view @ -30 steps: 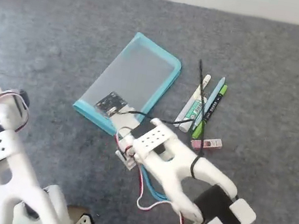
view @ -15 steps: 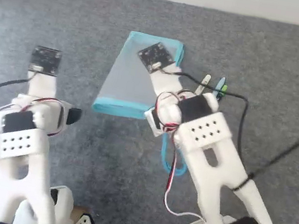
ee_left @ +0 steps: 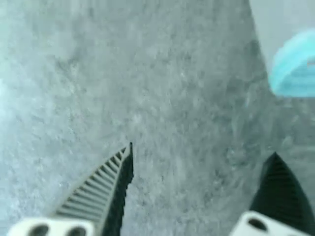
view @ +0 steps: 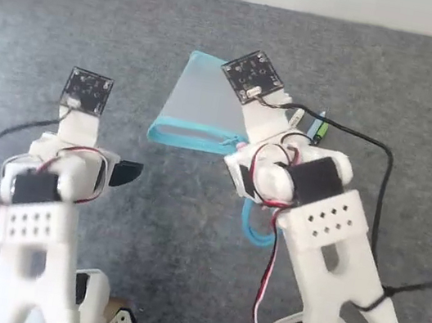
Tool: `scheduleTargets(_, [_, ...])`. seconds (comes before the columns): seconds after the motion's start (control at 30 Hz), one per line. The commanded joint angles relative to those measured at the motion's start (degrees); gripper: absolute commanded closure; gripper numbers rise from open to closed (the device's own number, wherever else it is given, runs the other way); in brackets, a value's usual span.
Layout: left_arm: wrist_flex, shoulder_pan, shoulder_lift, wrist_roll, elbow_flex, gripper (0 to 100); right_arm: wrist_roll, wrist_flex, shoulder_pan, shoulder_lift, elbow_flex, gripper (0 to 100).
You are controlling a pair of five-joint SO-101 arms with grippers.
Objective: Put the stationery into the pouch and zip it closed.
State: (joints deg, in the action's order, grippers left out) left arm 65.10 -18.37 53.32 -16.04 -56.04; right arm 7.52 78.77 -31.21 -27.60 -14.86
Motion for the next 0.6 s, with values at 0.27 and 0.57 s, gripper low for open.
scheduleTargets(0.27, [6.6, 9.9, 27.9, 6.5, -2.0, 61, 1.3, 0.0, 0.5, -14.1, -5.0, 99.1])
scheduleTargets(0.57, [-5.8, 7.5, 18.5, 9.7, -5.5, 61, 3.1, 0.4, 0.4, -19.6, -9.1, 99.1])
